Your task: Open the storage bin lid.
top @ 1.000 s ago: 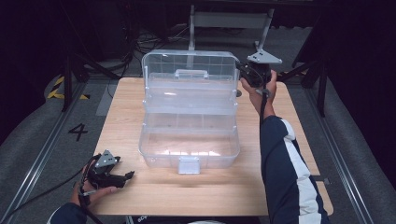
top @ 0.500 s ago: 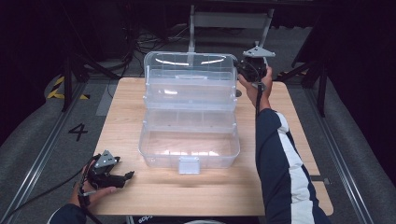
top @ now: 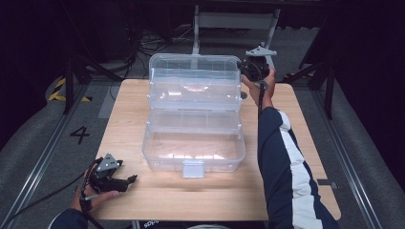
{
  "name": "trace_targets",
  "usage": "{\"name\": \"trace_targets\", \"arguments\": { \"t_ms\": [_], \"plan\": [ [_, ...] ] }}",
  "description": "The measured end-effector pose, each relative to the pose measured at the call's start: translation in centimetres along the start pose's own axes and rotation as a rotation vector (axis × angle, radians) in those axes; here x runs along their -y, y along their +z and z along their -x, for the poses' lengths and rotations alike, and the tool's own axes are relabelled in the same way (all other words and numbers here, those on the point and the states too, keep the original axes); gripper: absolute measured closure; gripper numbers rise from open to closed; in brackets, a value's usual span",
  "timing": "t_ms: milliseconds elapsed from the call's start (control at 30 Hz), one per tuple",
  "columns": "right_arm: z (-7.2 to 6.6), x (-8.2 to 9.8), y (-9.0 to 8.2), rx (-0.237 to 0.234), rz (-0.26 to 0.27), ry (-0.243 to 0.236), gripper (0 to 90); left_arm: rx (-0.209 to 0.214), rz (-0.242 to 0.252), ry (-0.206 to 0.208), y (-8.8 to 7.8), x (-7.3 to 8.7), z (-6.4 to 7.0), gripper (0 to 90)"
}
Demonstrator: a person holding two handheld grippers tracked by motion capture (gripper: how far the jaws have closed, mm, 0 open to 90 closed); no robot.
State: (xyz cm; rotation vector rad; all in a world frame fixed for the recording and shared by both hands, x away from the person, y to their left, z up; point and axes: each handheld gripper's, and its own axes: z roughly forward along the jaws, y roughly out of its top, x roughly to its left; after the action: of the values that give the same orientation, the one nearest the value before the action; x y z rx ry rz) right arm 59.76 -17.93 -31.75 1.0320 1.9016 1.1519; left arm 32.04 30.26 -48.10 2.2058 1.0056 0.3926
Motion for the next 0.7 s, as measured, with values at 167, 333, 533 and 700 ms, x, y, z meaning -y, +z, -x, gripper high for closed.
{"name": "trace_targets", "arguments": {
  "t_ms": [167, 333, 533, 700],
  "plan": [
    [0.1, 0.0, 0.6, -0.002, -0.025, -0.016, 82.9, -0.012, 0.002, -0.016, 0.1, -0.1, 0.1, 17.6],
    [0.3, 0.1, 1.2, -0.006, -0.047, -0.02, 82.7, -0.012, 0.003, -0.018, 0.1, -0.1, 0.1, 17.6],
    [0.5, 0.3, 1.8, -0.009, -0.068, -0.019, 82.5, -0.011, -0.005, -0.008, 0.0, -0.1, 0.0, 17.6],
    [1.0, 1.0, 2.7, -0.025, -0.071, 0.013, 82.6, -0.016, 0.001, -0.022, 0.0, 0.0, 0.1, 18.2]
  ]
}}
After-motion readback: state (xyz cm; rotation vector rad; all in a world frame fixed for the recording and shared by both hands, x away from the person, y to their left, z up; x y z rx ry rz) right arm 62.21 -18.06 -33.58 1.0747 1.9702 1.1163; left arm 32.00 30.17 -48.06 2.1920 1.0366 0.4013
